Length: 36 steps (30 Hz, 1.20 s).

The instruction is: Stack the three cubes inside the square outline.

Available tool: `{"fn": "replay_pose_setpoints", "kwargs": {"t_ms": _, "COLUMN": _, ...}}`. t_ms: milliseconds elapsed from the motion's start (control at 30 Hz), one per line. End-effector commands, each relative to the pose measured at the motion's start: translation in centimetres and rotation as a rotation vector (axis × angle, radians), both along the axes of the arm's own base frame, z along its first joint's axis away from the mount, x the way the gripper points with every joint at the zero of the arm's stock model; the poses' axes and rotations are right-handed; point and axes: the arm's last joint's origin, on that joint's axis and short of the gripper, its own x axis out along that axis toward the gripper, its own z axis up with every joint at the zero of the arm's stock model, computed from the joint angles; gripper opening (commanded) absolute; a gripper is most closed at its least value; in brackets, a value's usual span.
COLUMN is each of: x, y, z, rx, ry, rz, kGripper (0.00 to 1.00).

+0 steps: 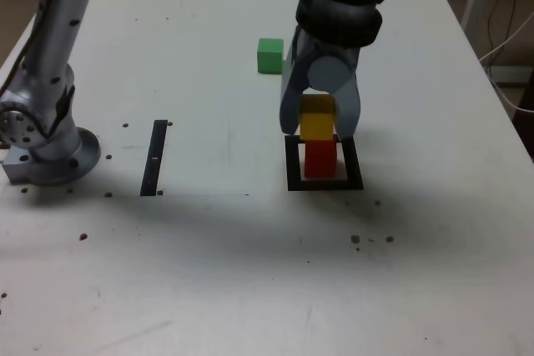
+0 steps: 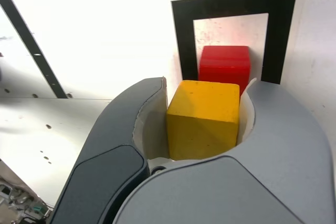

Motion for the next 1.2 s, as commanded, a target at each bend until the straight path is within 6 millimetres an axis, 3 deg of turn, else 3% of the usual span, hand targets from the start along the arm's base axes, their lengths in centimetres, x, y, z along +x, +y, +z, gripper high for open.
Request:
{"fn": "replay_pose_setpoints", "kwargs": {"t_ms": 0, "x": 0.4, "y": -0.1, "z": -0.5, "rx": -0.003, "ry": 0.005, "rz": 0.002, "kGripper": 0.28}}
{"fn": "replay_pose_setpoints", "kwargs": {"t_ms": 533, "x": 1.1, "y": -0.2, "z": -1.9, "rx": -0.01, "ry": 0.012, "rz": 0.002, "kGripper": 0.28}}
{"fn": "replay_pose_setpoints", "kwargs": {"t_ms": 600, "x": 1.1, "y": -0.2, "z": -2.0, "rx": -0.011, "ry": 0.013, "rz": -0.001, "kGripper": 0.36}}
{"fn": "replay_pose_setpoints", "kwargs": {"t_ms": 800, "x": 0.9, "y": 0.0, "z": -2.6, "rx": -0.023, "ry": 0.027, "rz": -0.007, "kGripper": 0.93}}
{"fn": "replay_pose_setpoints", "kwargs": {"t_ms": 1167, "x": 0.8, "y": 0.3, "z": -2.9, "rx": -0.028, "ry": 0.028, "rz": -0.005, "kGripper": 0.99}}
